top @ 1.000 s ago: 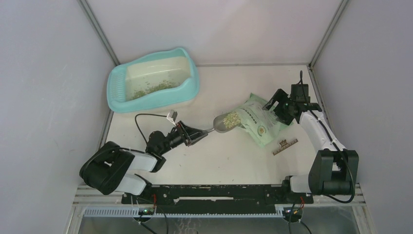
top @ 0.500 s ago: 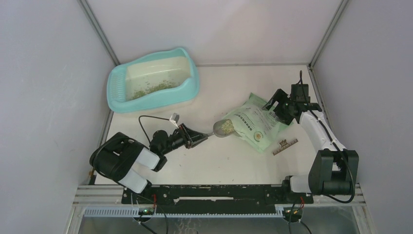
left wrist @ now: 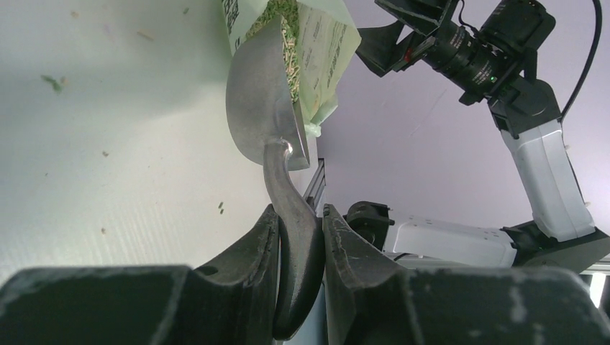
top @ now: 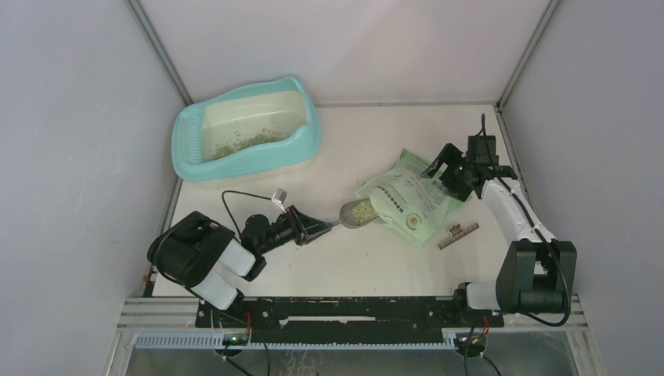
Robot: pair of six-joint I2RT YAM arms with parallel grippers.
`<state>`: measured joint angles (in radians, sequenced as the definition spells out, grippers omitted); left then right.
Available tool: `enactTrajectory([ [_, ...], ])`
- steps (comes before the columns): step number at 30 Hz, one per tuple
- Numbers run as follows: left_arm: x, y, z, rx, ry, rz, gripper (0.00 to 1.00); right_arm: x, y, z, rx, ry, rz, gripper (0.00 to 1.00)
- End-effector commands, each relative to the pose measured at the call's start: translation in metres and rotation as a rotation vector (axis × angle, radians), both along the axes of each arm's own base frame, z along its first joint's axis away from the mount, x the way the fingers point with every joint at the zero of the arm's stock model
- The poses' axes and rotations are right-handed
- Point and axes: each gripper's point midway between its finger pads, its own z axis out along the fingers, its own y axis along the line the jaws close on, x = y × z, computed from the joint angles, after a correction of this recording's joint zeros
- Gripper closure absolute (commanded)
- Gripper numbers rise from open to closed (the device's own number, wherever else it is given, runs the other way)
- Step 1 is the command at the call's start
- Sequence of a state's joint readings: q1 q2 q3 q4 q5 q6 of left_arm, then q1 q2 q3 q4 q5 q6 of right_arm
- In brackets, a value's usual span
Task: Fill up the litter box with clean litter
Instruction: 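Scoop the cat litter from the cat litter bag.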
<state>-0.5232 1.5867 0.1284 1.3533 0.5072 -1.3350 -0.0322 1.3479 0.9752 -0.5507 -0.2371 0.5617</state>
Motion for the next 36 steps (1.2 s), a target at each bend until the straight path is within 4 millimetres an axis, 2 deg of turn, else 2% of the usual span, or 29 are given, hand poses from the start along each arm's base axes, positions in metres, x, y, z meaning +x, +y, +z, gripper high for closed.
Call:
enactTrajectory([
  [1,-0.005,0.005,0.027,-0.05,-0.138,0.003,0.85,0.006,-0.001,0.002,-0.025,-0.034,0.014,0.07],
  [17,-0.02,0.019,0.021,-0.03,-0.142,0.025,0.85,0.005,0.002,0.002,-0.023,-0.033,0.018,0.07],
  [19,-0.025,0.025,0.014,-0.019,-0.127,0.031,0.85,0.005,0.003,0.001,-0.023,-0.033,0.02,0.07],
  [26,-0.028,0.034,0.022,-0.043,-0.144,0.048,0.85,0.006,0.004,0.003,-0.019,-0.037,0.019,0.07],
  [36,-0.035,0.05,0.016,-0.036,-0.137,0.071,0.85,0.006,0.006,0.003,-0.018,-0.036,0.022,0.07],
])
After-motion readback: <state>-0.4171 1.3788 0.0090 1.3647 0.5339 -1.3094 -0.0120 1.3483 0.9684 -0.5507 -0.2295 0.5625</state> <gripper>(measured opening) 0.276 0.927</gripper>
